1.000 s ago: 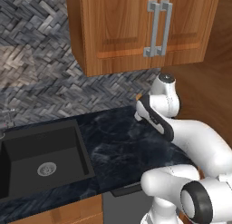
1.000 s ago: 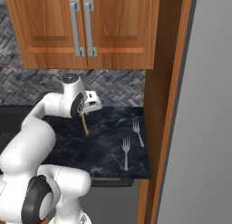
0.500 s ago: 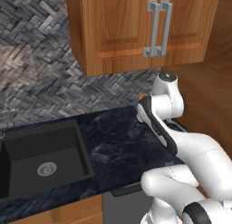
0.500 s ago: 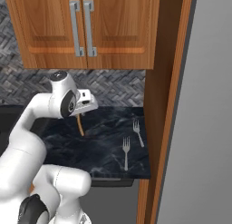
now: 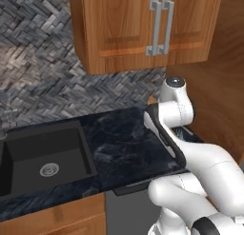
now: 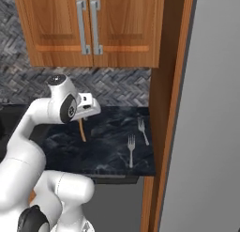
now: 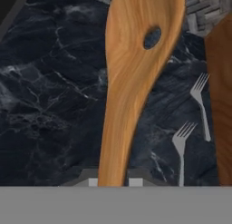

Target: Organize the utensils by type. Pick up the wooden spoons from the counter and place them in the open cabinet. Then pick up the metallic utensils from the counter and place them in the open drawer.

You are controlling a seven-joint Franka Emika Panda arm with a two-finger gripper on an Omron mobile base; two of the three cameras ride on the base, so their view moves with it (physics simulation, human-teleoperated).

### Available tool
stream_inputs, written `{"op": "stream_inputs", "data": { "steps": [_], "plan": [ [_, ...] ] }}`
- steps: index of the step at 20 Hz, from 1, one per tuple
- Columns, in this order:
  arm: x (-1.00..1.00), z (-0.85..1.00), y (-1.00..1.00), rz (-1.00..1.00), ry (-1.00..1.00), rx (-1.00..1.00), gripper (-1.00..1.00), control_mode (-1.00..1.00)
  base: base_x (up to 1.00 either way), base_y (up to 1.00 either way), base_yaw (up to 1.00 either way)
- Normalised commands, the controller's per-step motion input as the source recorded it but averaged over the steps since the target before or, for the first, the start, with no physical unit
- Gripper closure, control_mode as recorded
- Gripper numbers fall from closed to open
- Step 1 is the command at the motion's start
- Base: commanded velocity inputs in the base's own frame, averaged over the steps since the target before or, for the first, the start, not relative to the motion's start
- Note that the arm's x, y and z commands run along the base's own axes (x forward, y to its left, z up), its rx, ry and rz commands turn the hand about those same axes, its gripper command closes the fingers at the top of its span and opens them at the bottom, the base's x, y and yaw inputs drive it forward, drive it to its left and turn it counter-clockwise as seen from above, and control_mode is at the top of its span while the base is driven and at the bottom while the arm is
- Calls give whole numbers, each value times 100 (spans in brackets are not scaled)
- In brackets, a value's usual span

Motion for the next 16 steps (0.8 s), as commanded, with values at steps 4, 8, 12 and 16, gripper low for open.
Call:
{"op": "stream_inputs", "data": {
  "steps": [4,8,12,16],
  "plan": [
    [0,0,0,0,0,0,100,100,-91,3,25],
    [0,0,0,0,0,0,100,100,-62,30,51],
    [0,0,0,0,0,0,100,100,-30,28,88],
    [0,0,0,0,0,0,100,100,-9,19,100]
  ]
}}
